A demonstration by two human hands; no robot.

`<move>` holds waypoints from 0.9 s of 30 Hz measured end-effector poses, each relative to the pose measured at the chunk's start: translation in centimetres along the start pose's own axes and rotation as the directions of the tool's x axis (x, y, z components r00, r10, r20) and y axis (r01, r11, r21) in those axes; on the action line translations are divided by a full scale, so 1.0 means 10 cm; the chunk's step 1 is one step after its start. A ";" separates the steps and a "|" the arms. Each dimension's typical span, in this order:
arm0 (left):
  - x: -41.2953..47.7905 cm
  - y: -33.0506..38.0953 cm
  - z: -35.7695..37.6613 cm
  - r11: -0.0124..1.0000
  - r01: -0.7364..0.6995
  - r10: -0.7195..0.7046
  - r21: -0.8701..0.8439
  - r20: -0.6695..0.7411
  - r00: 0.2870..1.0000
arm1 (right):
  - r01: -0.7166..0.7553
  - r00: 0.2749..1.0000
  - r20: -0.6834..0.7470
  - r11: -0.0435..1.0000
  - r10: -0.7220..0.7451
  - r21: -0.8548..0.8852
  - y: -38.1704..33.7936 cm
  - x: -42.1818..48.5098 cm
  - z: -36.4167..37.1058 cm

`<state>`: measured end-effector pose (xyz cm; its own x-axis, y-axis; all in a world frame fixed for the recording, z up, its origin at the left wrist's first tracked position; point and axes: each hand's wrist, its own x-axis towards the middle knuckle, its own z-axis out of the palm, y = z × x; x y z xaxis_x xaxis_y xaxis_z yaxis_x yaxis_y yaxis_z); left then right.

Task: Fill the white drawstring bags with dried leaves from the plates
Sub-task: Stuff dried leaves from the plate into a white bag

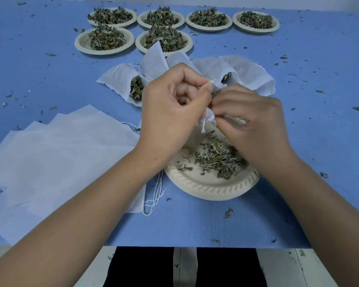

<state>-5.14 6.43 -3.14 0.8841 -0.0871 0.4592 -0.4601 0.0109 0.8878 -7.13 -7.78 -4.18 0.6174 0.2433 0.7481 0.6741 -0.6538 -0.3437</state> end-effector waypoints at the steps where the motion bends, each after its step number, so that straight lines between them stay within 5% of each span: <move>1: 0.00 0.00 0.00 1.000 0.012 -0.012 -0.005 -0.015 1.000 | 0.001 1.000 0.014 1.000 0.000 -0.006 0.00 0.00 0.00; 7: 0.02 0.01 -0.01 0.999 0.033 -0.034 -0.014 -0.064 0.997 | -0.054 0.970 -0.242 0.997 0.037 -0.063 -0.01 0.01 -0.15; 12: -0.01 0.03 -0.01 0.999 -0.005 0.006 -0.037 0.019 1.000 | -0.046 0.991 0.113 0.980 0.069 -0.192 -0.05 -0.01 -0.02; 15: -0.01 0.03 -0.01 0.999 0.006 -0.005 -0.039 0.029 1.000 | -0.104 0.970 0.211 0.989 0.124 -0.104 -0.02 -0.02 -0.01; 19: 0.02 0.03 -0.03 0.997 0.041 -0.045 -0.058 -0.079 0.996 | -0.248 0.966 -0.003 0.931 0.258 0.268 0.06 0.02 -0.22; 21: 0.04 0.02 -0.05 0.997 0.047 -0.055 -0.065 -0.114 0.992 | -0.425 0.905 0.215 0.818 0.368 0.389 0.10 0.05 -0.35; 23: 0.04 0.03 -0.04 0.997 0.047 -0.055 -0.064 -0.127 0.990 | -0.654 0.680 0.620 0.705 0.391 0.273 0.09 0.06 -0.37; 25: 0.04 0.04 -0.03 0.997 0.043 -0.050 -0.060 -0.127 0.991 | -0.713 0.494 0.805 0.683 0.327 0.160 0.08 0.02 -0.30; 27: 0.04 0.04 -0.03 0.997 0.044 -0.051 -0.061 -0.125 0.991 | -0.701 0.544 0.785 0.674 0.295 0.232 0.05 0.01 -0.23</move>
<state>-4.97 6.71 -2.64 0.9097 0.0379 0.4135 -0.4152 0.0683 0.9072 -7.67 -9.75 -2.98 0.8533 0.5021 -0.1403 0.1157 -0.4448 -0.8881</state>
